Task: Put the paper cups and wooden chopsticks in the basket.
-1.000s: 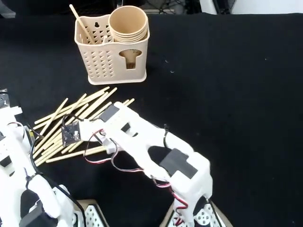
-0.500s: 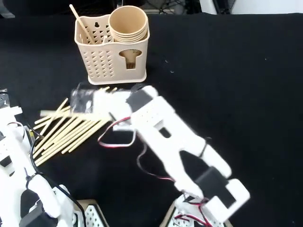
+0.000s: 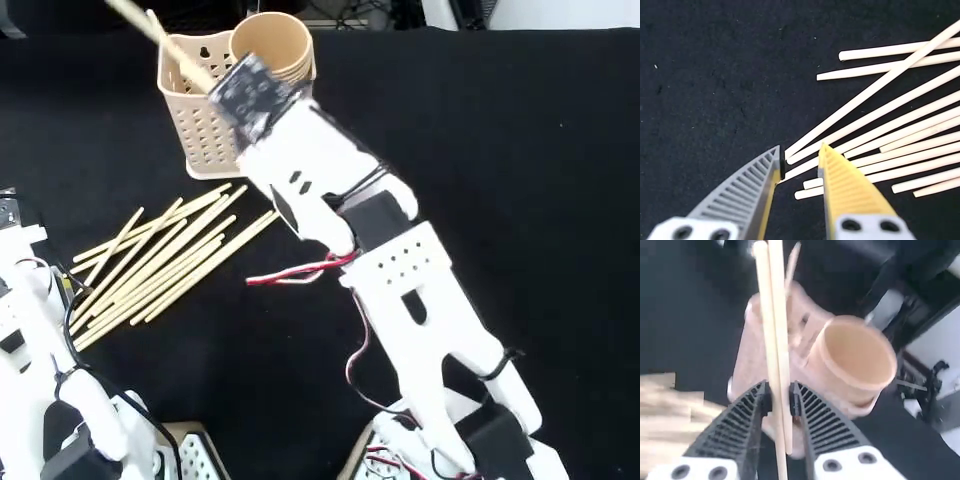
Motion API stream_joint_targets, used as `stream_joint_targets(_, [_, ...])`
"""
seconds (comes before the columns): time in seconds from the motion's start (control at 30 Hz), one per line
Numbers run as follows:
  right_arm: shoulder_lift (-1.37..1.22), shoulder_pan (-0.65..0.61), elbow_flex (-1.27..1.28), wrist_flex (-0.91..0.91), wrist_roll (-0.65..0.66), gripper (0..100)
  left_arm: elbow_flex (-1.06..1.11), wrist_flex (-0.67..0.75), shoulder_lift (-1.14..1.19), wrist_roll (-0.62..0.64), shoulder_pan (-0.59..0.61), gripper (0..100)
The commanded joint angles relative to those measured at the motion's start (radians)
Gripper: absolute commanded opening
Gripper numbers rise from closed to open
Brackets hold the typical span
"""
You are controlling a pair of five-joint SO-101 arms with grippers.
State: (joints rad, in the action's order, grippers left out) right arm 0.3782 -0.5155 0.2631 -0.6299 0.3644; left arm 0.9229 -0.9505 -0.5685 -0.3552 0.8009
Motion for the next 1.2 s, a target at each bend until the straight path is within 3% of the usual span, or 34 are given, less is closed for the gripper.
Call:
stream_joint_targets(0.0, [0.039, -0.012, -0.019, 0.203, -0.086, 1.1, -0.047, -0.005, -0.031, -0.009, -0.001, 14])
stream_joint_targets(0.23, [0.019, -0.084, -0.05, 0.535, -0.086, 1.2, -0.047, -0.005, -0.031, -0.009, -0.001, 14])
stream_joint_targets(0.43, [-0.173, -0.089, -0.076, 0.87, -0.086, 1.2, -0.039, -0.005, -0.031, -0.009, 0.001, 14])
stream_joint_targets(0.7, [-0.509, -0.1, -0.415, 0.879, -0.087, 1.2, -0.038, -0.006, -0.031, -0.009, 0.005, 14])
stream_joint_targets(0.83, [-0.651, -0.104, -0.561, 0.77, -0.089, 1.2, -0.038, -0.006, -0.031, -0.009, 0.007, 14])
stream_joint_targets(1.17, [-0.831, -0.06, -0.522, 0.71, -0.091, 1.2, -0.048, -0.058, -0.031, -0.011, 0.005, 14])
